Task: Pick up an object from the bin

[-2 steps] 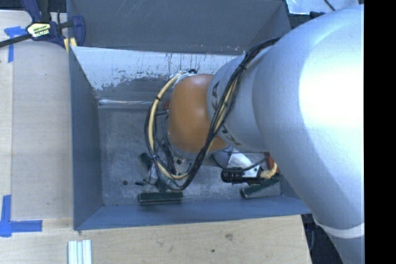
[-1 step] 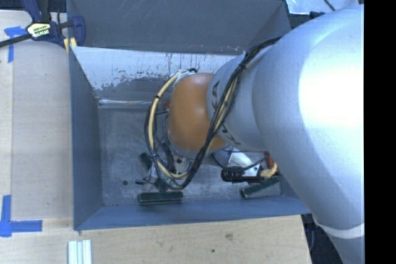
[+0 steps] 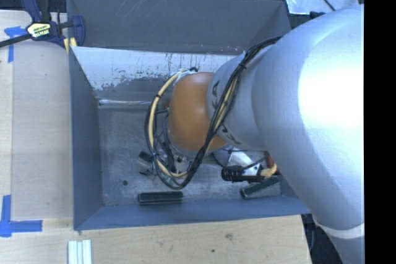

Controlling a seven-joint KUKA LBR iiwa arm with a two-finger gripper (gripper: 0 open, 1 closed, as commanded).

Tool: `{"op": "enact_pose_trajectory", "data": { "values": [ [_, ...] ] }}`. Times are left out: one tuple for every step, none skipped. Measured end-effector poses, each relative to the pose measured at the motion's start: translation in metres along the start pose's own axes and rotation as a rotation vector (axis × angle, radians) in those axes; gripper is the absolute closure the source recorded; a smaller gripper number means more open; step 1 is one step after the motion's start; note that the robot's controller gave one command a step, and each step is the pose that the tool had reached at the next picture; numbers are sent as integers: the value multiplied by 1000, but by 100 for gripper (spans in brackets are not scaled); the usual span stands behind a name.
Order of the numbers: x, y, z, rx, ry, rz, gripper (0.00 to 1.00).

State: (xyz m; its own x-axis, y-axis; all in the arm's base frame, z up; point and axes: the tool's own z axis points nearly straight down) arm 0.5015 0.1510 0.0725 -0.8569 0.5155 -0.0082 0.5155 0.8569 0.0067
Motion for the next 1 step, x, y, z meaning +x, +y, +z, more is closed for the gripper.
{"op": "enact_pose_trajectory", "data": {
  "values": [
    [-2, 1, -44, 3, 4, 0, 100]
  ]
}}
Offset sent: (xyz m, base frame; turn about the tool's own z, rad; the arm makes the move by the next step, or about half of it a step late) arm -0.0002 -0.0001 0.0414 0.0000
